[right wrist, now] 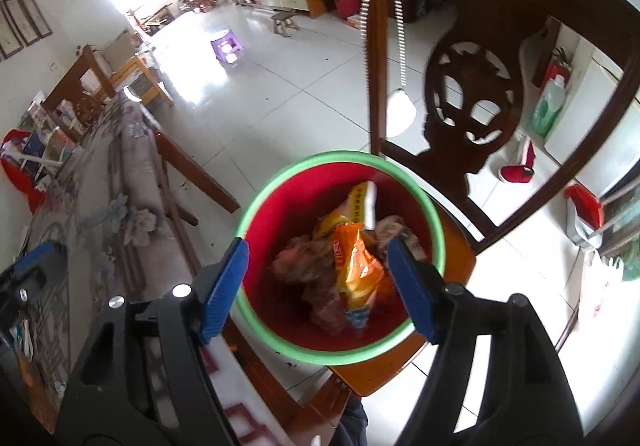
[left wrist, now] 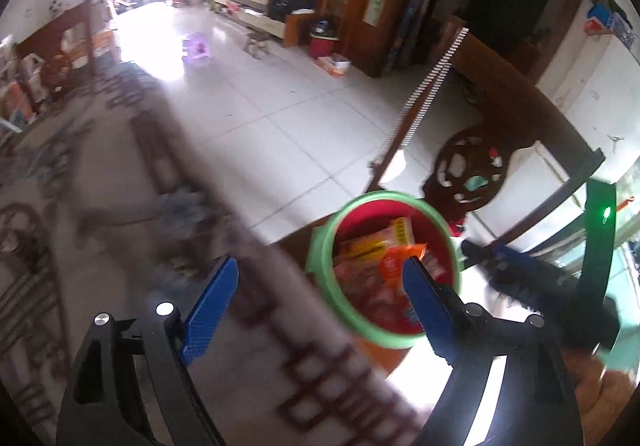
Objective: Collect trash
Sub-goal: 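Open both tools to drop the crumpled paper and chip bag into the bucket, then move both open tools back over the table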
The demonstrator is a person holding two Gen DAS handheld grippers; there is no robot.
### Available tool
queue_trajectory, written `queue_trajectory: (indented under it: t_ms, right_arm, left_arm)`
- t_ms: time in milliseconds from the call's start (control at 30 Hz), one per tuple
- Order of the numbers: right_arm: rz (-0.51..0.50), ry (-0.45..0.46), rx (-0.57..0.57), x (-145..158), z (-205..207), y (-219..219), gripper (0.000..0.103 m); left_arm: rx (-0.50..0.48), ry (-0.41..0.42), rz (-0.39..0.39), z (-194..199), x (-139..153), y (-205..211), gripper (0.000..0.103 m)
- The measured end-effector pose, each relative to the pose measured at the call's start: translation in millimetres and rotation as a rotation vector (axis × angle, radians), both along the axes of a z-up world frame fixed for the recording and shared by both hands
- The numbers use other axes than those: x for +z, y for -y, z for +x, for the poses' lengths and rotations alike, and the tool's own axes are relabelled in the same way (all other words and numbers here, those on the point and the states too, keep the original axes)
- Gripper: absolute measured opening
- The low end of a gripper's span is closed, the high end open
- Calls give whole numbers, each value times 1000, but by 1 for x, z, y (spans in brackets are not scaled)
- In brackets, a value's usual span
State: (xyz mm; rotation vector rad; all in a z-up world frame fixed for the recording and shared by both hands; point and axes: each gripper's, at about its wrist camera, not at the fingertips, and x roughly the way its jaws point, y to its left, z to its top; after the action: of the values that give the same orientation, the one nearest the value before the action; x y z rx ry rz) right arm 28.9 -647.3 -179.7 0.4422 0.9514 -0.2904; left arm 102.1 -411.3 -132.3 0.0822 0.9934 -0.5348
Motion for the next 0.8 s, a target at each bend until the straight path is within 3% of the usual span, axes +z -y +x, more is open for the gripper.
queue_trajectory:
  t_ms: [267, 500, 633, 800]
  right_arm:
    - [15, 5, 90, 3, 19, -44, 74]
    - [19, -5, 191, 3, 34, -104, 74]
    - [13, -14, 245, 3, 38, -142, 74]
    - [0, -19, 290, 6, 40, -184, 74]
  left_arm:
    - [125, -13, 141, -31, -7, -114, 84]
    - [375, -26, 256, -74, -18, -239, 90]
    - [447, -128, 267, -90, -43, -292, 90]
    - [417, -197, 211, -92, -74, -309, 90]
